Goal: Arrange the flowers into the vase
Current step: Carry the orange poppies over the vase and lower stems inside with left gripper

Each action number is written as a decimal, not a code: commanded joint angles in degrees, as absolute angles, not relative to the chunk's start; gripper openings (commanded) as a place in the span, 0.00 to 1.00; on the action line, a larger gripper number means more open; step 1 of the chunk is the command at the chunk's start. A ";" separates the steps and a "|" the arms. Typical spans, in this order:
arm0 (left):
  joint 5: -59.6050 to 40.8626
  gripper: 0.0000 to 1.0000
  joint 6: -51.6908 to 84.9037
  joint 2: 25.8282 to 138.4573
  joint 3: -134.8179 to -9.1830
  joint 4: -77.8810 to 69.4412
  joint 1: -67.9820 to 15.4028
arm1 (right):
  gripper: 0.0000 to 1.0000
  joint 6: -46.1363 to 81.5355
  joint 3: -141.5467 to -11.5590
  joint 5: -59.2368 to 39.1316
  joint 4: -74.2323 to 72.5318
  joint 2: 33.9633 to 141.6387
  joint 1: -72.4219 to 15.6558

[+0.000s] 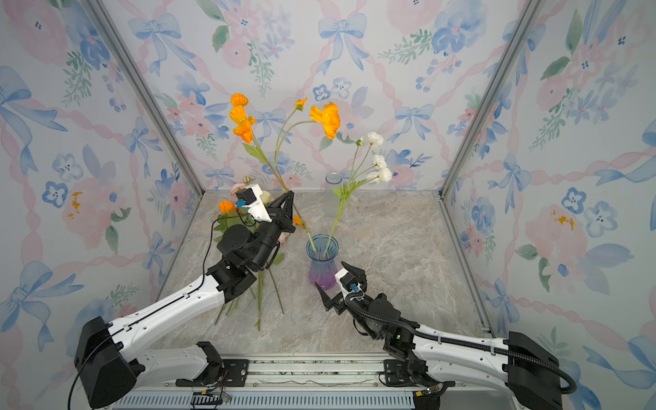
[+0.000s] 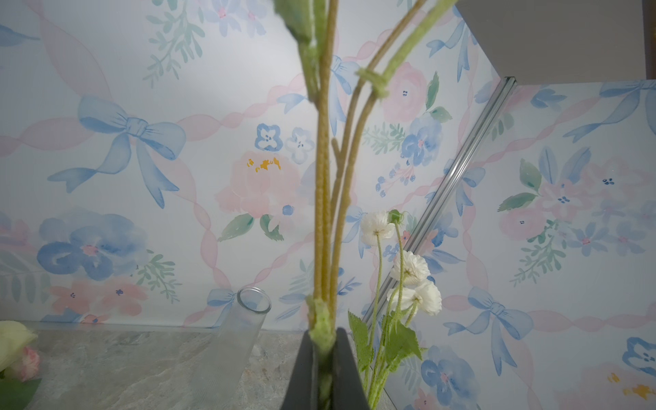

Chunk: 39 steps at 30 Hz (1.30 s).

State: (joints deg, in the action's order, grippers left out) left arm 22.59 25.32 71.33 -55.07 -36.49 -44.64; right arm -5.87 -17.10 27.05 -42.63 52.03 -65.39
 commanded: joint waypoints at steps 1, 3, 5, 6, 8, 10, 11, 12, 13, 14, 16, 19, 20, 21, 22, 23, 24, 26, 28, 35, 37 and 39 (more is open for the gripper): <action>25.42 0.00 21.29 73.66 -55.73 -42.80 -45.73 | 0.97 -4.40 -16.45 28.78 -42.19 51.59 -64.77; 24.85 0.00 20.04 74.95 -54.03 -46.01 -46.26 | 0.97 -4.31 -16.52 28.05 -42.19 51.79 -64.75; 23.60 0.00 18.01 76.10 -51.25 -51.59 -46.96 | 0.97 -4.31 -16.68 27.65 -42.06 52.11 -64.69; 23.20 0.00 17.23 76.61 -50.03 -54.12 -47.31 | 0.97 -4.36 -16.70 27.69 -42.06 52.26 -64.74; 22.37 0.00 16.02 77.78 -47.65 -59.40 -47.96 | 0.97 -4.50 -16.79 27.55 -42.04 52.45 -64.75; 22.33 0.00 15.91 78.85 -46.77 -60.87 -48.41 | 0.97 -4.53 -16.83 27.26 -41.92 52.62 -64.76; 22.31 0.00 15.91 79.55 -46.60 -60.94 -48.59 | 0.97 -4.63 -16.96 26.97 -41.92 52.72 -64.72; 22.45 0.00 16.16 80.00 -46.48 -60.95 -48.76 | 0.97 -4.58 -17.01 26.81 -41.93 52.86 -64.72; 22.50 0.00 16.62 80.48 -46.26 -60.93 -48.86 | 0.97 -4.61 -16.97 26.60 -42.02 52.97 -64.75; 22.52 0.00 17.10 80.89 -46.00 -60.94 -48.94 | 0.97 -4.60 -17.05 26.41 -42.01 53.03 -64.76; 22.88 0.00 17.70 81.47 -45.32 -60.99 -49.20 | 0.97 -4.62 -17.13 26.28 -41.94 53.34 -64.71; 23.01 0.00 18.66 81.95 -43.89 -60.95 -49.48 | 0.97 -4.71 -17.29 26.04 -41.92 53.63 -64.73; 22.94 0.00 18.94 82.11 -43.45 -60.97 -49.65 | 0.97 -4.67 -17.32 26.00 -41.86 53.82 -64.71; 22.70 0.00 19.07 82.18 -43.08 -60.92 -49.81 | 0.97 -4.66 -17.39 25.88 -41.84 53.94 -64.69; 22.52 0.01 19.08 82.35 -42.73 -60.97 -49.91 | 0.97 -4.65 -17.40 25.86 -41.75 54.04 -64.77; 22.38 0.01 19.20 82.43 -42.32 -60.99 -50.01 | 0.97 -4.62 -17.49 25.68 -41.80 54.14 -64.73; 22.28 0.02 19.25 82.55 -42.05 -60.94 -50.18 | 0.97 -4.60 -17.48 25.50 -41.79 54.23 -64.77; 21.96 0.03 19.33 82.77 -41.51 -60.98 -50.44 | 0.97 -4.62 -17.58 25.40 -41.75 54.40 -64.71; 21.72 0.06 19.73 82.98 -40.82 -60.93 -50.76 | 0.97 -4.59 -17.58 25.32 -41.75 54.49 -64.73; 21.48 0.11 21.61 83.73 -37.02 -60.92 -52.09 | 0.97 -4.49 -17.84 24.93 -41.50 54.64 -64.73; 21.45 0.12 21.88 83.95 -36.52 -60.98 -52.59 | 0.97 -4.56 -17.89 24.83 -41.44 54.73 -64.73; 21.70 0.12 21.88 84.17 -36.20 -60.91 -53.01 | 0.97 -4.53 -17.98 24.62 -41.40 54.86 -64.72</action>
State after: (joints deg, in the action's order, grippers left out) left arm 22.50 20.51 83.46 -36.86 -59.72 -52.23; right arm -5.34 -17.10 25.28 -41.10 54.43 -65.23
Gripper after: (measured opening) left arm 0.122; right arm 0.969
